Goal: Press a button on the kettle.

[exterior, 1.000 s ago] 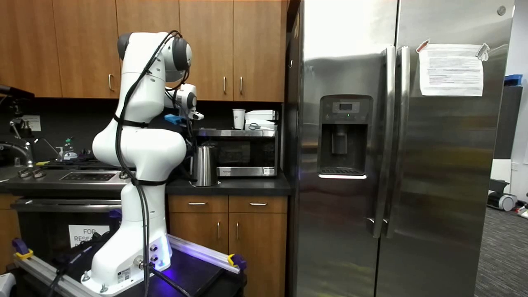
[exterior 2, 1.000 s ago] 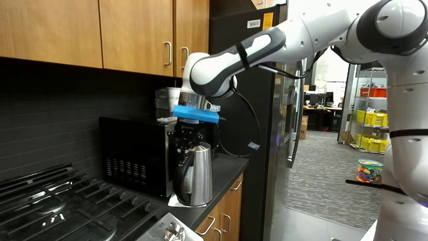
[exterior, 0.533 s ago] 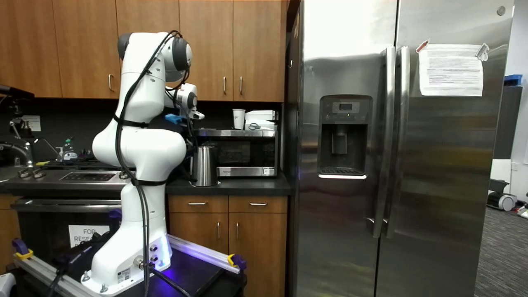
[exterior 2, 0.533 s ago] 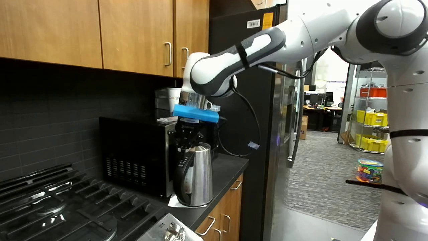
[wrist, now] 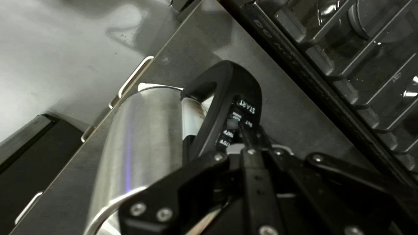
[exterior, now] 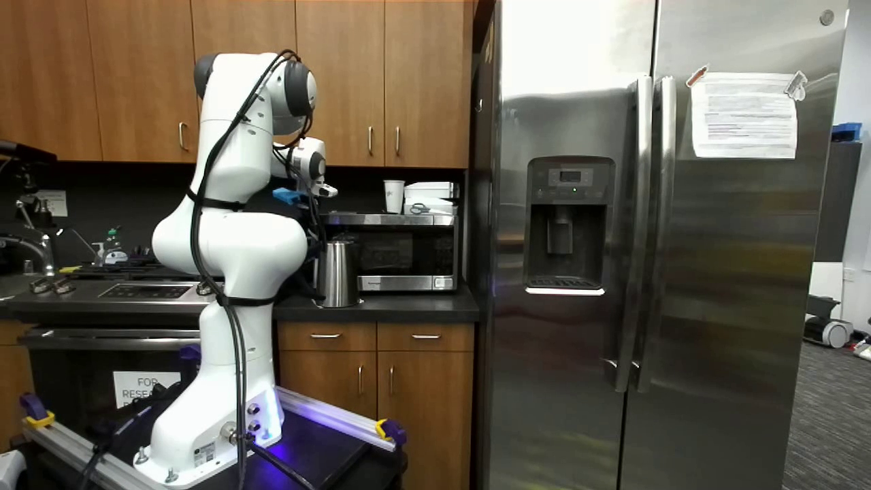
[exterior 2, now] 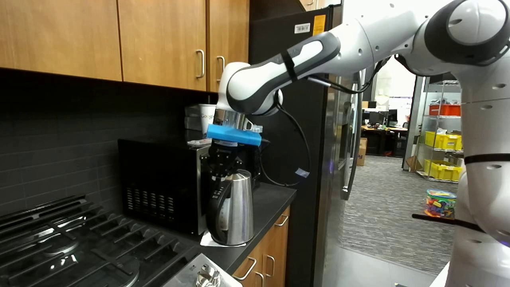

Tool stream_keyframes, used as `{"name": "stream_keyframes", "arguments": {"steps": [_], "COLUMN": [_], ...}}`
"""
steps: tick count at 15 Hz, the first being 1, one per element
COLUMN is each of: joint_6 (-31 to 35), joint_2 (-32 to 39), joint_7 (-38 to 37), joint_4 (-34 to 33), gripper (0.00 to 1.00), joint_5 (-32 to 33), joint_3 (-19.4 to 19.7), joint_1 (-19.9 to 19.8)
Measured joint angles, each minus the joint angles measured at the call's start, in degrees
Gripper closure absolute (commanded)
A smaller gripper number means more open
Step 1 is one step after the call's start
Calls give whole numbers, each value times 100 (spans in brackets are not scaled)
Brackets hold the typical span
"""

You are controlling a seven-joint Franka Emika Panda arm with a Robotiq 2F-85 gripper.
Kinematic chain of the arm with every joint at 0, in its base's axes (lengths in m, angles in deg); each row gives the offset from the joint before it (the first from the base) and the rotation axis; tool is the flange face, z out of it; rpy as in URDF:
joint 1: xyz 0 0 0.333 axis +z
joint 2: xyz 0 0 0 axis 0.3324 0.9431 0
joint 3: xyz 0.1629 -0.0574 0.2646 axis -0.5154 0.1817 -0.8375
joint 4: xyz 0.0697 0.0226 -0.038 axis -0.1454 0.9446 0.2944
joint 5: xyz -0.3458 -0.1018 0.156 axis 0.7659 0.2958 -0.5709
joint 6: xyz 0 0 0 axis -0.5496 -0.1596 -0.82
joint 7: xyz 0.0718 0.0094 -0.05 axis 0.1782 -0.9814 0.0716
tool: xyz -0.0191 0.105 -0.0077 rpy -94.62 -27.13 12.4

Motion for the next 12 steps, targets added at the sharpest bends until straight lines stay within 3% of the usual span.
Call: {"name": "stream_keyframes", "arguments": {"steps": [12], "joint_6": [-674], "joint_2": [26], "joint_7": [101], "joint_4": [-4], "gripper": [100], "joint_5": [-166], "joint_3": [-24], "joint_1": [3]}}
